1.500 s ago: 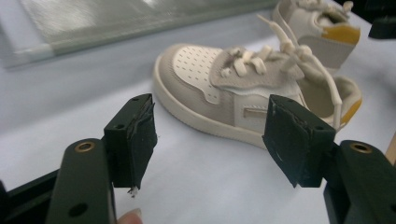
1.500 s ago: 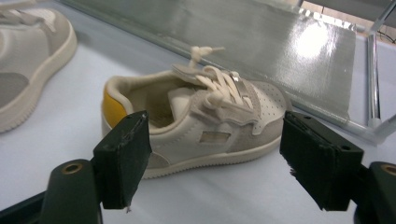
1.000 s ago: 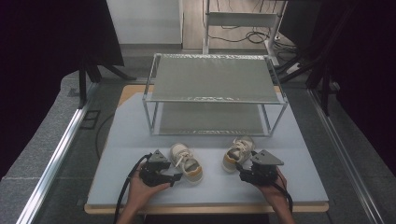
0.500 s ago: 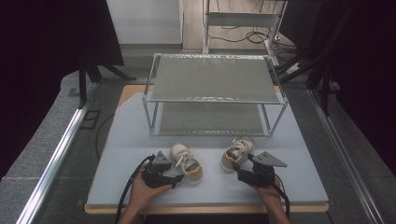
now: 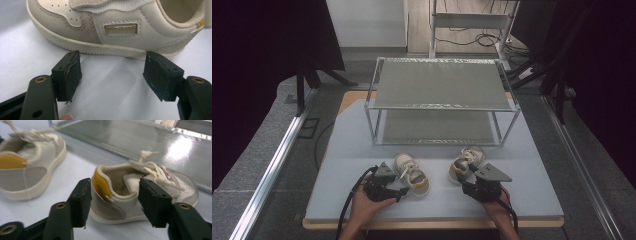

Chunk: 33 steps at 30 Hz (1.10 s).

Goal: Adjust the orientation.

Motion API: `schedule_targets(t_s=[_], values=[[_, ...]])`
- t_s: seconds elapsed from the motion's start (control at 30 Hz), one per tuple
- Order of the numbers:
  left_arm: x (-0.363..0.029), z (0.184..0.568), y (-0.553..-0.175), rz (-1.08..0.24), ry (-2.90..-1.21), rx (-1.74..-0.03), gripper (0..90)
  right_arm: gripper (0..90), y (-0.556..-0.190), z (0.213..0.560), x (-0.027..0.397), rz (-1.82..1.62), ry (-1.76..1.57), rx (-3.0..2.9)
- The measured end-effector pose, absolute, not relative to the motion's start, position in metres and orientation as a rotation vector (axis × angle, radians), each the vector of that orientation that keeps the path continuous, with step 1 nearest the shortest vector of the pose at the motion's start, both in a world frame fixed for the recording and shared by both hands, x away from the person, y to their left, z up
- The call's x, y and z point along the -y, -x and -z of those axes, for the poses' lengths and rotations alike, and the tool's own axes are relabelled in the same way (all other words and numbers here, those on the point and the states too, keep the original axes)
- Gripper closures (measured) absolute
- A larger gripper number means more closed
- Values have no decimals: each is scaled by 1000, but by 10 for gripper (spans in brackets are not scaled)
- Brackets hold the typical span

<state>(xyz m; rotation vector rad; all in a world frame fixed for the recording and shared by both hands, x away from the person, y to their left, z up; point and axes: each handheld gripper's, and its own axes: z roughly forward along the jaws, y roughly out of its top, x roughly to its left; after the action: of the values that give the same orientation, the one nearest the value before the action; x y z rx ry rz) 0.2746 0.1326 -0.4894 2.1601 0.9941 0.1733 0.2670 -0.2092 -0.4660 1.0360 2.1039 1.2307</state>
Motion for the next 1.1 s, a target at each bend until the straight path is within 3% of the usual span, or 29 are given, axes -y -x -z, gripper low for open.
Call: schedule_targets(t_s=[0.4,0.8,1.1], values=[[-145,465,-267,-180,-2031,-974,316,497,-256,450,200,-1287,-913,-2088],[-148,460,-265,-182,-2017,-974,316,777,-252,455,159,-1318,-745,-2246],[-157,459,-265,-188,-2006,-996,316,888,-270,485,124,-1201,-783,-2381]])
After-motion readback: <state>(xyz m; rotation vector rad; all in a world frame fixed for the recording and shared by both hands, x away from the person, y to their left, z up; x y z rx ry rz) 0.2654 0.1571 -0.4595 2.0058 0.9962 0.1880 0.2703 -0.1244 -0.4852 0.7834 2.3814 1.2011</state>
